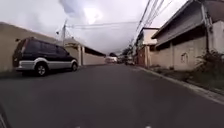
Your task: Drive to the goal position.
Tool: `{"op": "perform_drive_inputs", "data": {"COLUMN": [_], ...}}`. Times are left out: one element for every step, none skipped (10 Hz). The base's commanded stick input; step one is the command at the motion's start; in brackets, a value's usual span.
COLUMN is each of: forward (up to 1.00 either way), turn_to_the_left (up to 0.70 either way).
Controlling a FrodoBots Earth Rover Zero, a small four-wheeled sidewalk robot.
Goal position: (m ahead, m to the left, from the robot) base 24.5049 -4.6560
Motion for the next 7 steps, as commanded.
{"op": "perform_drive_inputs", "data": {"forward": [1.00, 1.00, 1.00, 1.00, 1.00, 1.00, 1.00], "turn_to_the_left": [0.00, 0.00, 0.00, 0.00, 0.00, 0.00, 0.00]}}
